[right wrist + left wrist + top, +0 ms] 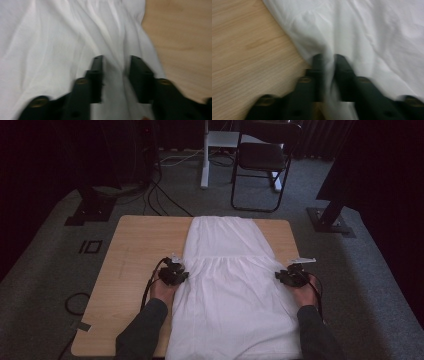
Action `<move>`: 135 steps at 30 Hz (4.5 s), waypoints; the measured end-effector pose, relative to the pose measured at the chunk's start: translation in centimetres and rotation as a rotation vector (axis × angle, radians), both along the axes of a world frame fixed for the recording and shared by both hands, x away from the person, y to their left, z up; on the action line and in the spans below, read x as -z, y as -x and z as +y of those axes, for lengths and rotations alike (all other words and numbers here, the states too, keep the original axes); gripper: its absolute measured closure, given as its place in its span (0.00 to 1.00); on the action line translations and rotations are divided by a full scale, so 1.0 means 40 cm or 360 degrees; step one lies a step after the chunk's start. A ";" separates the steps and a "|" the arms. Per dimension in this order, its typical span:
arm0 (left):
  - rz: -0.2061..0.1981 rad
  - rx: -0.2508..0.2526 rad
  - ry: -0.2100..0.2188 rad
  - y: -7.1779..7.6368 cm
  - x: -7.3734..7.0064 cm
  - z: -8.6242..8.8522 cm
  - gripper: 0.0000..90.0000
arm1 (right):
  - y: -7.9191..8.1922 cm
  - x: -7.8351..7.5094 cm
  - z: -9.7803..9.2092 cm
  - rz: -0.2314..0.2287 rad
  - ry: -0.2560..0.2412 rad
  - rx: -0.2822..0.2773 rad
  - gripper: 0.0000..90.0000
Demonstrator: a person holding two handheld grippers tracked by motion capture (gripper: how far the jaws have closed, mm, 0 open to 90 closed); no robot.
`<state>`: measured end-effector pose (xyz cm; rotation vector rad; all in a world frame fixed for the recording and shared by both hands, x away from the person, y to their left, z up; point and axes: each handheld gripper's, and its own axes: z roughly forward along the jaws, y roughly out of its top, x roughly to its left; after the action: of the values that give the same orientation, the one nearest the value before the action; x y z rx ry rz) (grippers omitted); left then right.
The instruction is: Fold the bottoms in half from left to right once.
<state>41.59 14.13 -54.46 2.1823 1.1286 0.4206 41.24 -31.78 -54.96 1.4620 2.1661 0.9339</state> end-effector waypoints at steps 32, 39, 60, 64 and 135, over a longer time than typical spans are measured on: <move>-0.0126 0.0059 0.0179 0.332 -0.019 0.193 0.57 | 0.319 -0.086 0.054 -0.0066 -0.0191 -0.0213 0.58; -0.0100 0.0059 0.0182 0.260 -0.014 0.164 0.54 | 0.088 -0.066 0.169 0.0004 -0.0142 -0.0328 0.55; -0.0079 0.0109 0.0161 0.238 -0.001 0.113 0.48 | 0.024 -0.020 0.175 -0.0008 0.0231 -0.0101 0.99; -0.0107 0.0048 0.0152 0.162 -0.026 0.084 0.43 | 0.021 -0.005 0.181 0.0010 0.0241 -0.0086 0.99; -0.0174 0.0102 0.0041 0.039 -0.084 -0.016 0.51 | -0.077 0.000 0.253 -0.0050 0.0161 -0.0135 0.95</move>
<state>40.02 13.49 -51.11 2.1397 0.9975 0.4882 44.31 -21.66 -54.97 1.3087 2.2334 0.8561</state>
